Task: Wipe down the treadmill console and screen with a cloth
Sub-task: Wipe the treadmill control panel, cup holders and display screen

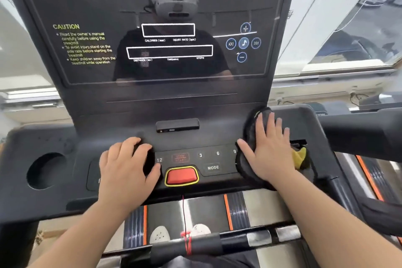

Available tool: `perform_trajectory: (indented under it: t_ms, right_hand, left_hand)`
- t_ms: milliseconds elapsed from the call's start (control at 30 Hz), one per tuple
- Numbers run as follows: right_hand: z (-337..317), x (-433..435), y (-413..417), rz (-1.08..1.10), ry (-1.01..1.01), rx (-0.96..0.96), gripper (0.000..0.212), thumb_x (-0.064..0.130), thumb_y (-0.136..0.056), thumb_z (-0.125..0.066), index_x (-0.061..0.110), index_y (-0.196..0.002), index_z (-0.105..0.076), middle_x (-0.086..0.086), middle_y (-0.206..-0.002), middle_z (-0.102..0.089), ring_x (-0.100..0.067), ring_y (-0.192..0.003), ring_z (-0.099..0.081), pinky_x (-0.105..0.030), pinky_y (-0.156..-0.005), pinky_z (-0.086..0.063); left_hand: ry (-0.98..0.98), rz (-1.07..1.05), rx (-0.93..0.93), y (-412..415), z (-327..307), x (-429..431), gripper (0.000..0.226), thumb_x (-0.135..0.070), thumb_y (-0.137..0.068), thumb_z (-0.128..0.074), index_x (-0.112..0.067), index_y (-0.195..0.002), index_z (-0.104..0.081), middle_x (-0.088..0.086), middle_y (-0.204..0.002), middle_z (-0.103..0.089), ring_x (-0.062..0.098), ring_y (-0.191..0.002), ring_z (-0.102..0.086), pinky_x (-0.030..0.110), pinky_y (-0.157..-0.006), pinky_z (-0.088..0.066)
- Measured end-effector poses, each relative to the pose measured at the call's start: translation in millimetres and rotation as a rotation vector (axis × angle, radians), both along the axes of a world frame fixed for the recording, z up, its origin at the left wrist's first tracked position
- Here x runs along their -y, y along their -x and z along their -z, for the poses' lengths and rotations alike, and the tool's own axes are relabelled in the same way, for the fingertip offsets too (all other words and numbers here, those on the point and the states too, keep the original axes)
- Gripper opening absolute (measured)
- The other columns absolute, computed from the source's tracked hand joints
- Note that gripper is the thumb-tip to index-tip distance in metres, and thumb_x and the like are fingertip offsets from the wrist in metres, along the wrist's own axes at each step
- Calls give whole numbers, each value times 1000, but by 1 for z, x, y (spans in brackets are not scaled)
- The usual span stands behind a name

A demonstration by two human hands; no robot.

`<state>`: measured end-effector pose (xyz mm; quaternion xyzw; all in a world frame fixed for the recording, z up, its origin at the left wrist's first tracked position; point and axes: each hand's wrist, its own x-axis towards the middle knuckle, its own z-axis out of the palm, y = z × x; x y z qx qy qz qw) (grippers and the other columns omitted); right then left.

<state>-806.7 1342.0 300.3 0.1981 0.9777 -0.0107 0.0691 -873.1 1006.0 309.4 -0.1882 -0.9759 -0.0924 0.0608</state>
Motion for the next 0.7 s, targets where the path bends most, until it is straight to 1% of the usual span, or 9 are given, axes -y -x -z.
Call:
perform_trajectory:
  t_ms: [67, 100, 167, 267, 400, 500, 567, 633, 700]
  right_hand:
    - [0, 23, 11, 53, -10, -31, 106, 79, -91, -7, 2, -164, -9, -35, -167, -5, -48, -156, -6, -61, -126, -10]
    - [0, 37, 13, 13, 3, -60, 105, 79, -92, -10, 1, -163, -11, -36, -167, -3, -49, -156, -4, -61, -126, -10]
    - [4, 65, 10, -155, 23, -117, 98, 76, -95, -17, 4, -162, -17, -33, -167, -6, -48, -156, -6, -62, -126, -13]
    - [9, 93, -7, -410, 80, -115, 86, 71, -99, -24, 13, -163, -25, -21, -171, -16, -40, -158, -13, -60, -125, -20]
    - [17, 63, -39, -657, 60, -80, 76, 66, -100, -32, 25, -163, -26, -7, -172, -20, -31, -159, -16, -56, -126, -24]
    - [14, 1, -44, -467, 15, -66, 79, 69, -98, -28, 25, -163, -27, -13, -172, -17, -36, -158, -17, -59, -123, -27]
    - [11, -22, -37, -291, 16, -29, 83, 73, -97, -20, 24, -164, -21, -17, -172, -9, -42, -157, -14, -60, -125, -22]
    - [12, -15, -28, -195, 3, -40, 88, 72, -96, -18, 16, -164, -23, -26, -170, -11, -48, -155, -16, -63, -125, -19]
    - [12, 13, -23, -199, 2, -88, 90, 70, -97, -22, 9, -162, -28, -31, -167, -17, -51, -154, -17, -64, -124, -19]
  left_hand:
    - [1, -37, 4, -3, -3, -8, 49, -52, -79, -50, -18, -110, -70, 7, -122, -62, 36, -108, -52, 53, -92, -40]
    - [5, -41, 9, -4, -3, -11, 49, -52, -79, -50, -18, -110, -69, 7, -122, -62, 36, -109, -53, 53, -92, -40]
    - [19, -36, 30, -7, -3, -13, 50, -52, -80, -48, -18, -111, -69, 7, -123, -62, 37, -110, -54, 53, -91, -42]
    - [53, -40, 82, -12, -3, -11, 55, -54, -82, -42, -18, -115, -68, 7, -128, -61, 37, -114, -55, 54, -92, -45]
    - [64, -47, 116, -14, -6, -12, 64, -62, -82, -40, -18, -120, -68, 9, -132, -61, 38, -118, -55, 57, -94, -47]
    - [87, -57, 113, -17, -6, -13, 72, -70, -79, -41, -19, -122, -67, 9, -136, -58, 38, -121, -52, 58, -96, -46]
    - [90, -81, 94, -21, -5, -14, 74, -72, -78, -43, -19, -123, -67, 11, -139, -55, 38, -124, -49, 58, -97, -43]
    - [79, -105, 96, -25, -4, -16, 78, -74, -78, -42, -18, -125, -66, 10, -140, -54, 37, -126, -48, 58, -100, -41]
    - [82, -112, 116, -29, -3, -20, 83, -78, -77, -40, -17, -128, -65, 9, -139, -56, 36, -127, -48, 58, -102, -41]
